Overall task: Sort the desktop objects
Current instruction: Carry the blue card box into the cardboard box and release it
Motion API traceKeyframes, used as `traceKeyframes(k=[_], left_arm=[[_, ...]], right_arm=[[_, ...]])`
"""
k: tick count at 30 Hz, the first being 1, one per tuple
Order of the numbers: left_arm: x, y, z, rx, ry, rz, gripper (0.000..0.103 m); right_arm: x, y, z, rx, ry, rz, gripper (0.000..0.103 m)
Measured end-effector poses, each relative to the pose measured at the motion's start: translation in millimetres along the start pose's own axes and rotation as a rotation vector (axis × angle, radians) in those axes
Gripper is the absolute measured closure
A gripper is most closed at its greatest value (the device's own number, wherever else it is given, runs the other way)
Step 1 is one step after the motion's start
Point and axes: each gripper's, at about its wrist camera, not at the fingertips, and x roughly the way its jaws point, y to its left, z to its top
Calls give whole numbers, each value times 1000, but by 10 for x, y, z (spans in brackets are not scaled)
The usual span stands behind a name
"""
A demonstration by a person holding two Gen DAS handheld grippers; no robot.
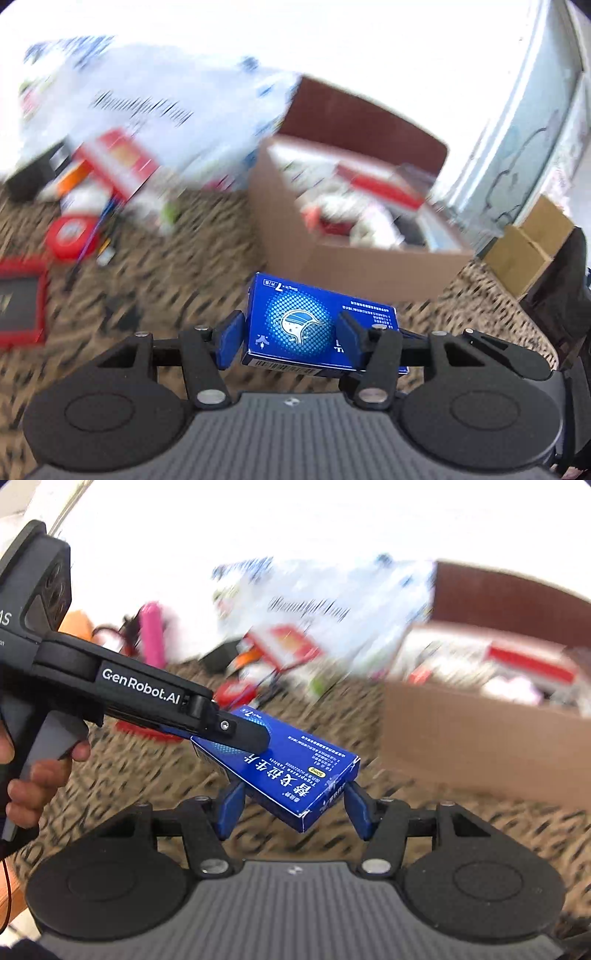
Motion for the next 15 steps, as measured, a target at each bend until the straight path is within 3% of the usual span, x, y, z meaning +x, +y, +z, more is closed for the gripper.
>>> traceKeyframes(k=[7, 15], left_arm=[[438, -509, 431, 34, -66, -93, 46], [1125, -963, 730, 43, -44, -154, 46]], right_arm=[[-168, -626, 349, 3, -103, -111, 45], [-142, -1393, 503, 61, -125, -185, 45]])
